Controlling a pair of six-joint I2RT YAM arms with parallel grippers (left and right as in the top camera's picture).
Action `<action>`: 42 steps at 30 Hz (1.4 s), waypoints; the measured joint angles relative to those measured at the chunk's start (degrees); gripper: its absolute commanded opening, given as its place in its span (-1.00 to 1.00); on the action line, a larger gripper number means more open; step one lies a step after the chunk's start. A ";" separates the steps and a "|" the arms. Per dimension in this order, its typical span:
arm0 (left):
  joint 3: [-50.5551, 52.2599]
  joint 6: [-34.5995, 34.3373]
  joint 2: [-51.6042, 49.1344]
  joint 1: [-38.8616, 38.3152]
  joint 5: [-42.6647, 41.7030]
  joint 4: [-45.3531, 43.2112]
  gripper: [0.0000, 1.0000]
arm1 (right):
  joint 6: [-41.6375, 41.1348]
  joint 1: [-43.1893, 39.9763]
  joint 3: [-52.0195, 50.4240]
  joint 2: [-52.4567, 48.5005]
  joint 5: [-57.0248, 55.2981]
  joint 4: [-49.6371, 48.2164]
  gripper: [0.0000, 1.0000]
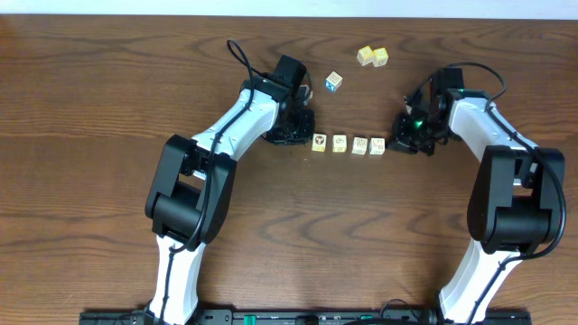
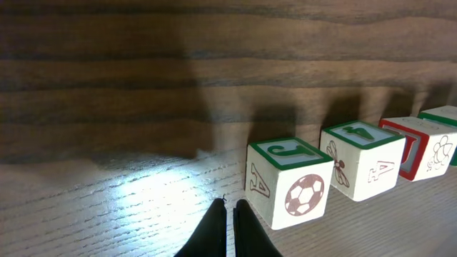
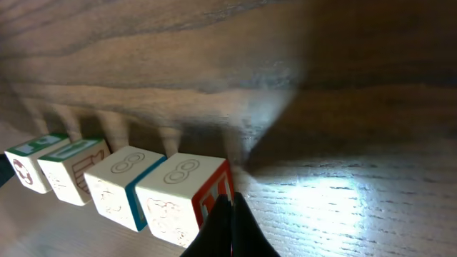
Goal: Lift 4 blocks
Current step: 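Press the four-block row inward between the left and right grippers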
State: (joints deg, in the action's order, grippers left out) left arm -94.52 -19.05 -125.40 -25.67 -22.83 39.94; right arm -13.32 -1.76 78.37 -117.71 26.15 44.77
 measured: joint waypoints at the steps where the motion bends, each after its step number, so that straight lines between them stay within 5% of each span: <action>1: 0.00 0.00 0.00 0.00 0.00 0.13 -0.86 | 0.00 0.00 -0.52 0.00 0.04 -0.50 -0.98; 42: 0.00 -0.02 -0.98 -0.04 -2.36 -2.45 -0.86 | 0.13 0.28 -2.43 0.00 4.96 -5.97 -0.98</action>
State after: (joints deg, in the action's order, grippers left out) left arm -94.52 -19.07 -126.39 -25.71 -25.19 37.50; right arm -13.19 -1.48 75.94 -117.71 31.11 38.81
